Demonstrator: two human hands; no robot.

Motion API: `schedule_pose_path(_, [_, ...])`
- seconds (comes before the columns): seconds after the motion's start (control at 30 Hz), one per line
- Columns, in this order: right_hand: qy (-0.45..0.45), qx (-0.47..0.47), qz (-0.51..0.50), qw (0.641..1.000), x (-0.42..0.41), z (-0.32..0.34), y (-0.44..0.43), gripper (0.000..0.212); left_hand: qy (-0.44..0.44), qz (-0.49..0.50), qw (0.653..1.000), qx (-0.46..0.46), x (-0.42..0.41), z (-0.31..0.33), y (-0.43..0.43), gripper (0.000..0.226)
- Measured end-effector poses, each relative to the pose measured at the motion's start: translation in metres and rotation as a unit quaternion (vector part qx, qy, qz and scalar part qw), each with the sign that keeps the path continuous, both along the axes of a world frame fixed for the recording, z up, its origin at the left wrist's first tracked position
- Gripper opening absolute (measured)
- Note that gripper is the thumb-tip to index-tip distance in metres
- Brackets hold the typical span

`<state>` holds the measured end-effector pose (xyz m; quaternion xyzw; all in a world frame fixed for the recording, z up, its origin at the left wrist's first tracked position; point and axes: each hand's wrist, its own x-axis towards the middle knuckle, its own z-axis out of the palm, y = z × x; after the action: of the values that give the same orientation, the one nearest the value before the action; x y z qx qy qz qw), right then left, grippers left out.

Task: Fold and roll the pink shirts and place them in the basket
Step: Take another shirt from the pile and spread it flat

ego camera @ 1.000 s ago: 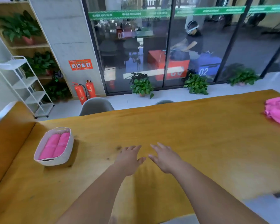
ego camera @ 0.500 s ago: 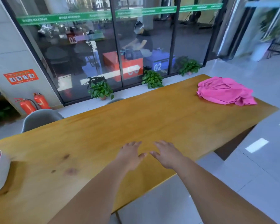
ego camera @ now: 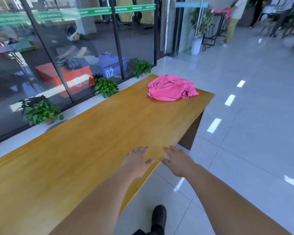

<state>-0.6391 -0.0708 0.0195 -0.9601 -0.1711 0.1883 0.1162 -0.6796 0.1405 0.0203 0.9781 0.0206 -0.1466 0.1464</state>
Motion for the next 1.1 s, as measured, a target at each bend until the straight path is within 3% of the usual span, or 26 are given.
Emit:
schedule_pose_path(0.23, [-0.01,-0.003,-0.039,0.999,0.075,-0.002,-0.056,0.069,-0.007,-0.042,0.999,-0.008,0.103,-0.019,-0.051,0.073])
schedule_pose_path(0.7, [0.014,-0.055,-0.054,0.997,0.28,-0.002,-0.14,0.068,0.023,-0.025,0.997,-0.067,0.322,-0.048,-0.127,0.074])
schedule_pose_path(1.1, [0.031,-0.029,-0.049,0.998,0.397,-0.032,-0.137,0.07,0.041,0.012,0.998,-0.047,0.415,-0.064,-0.11,0.076])
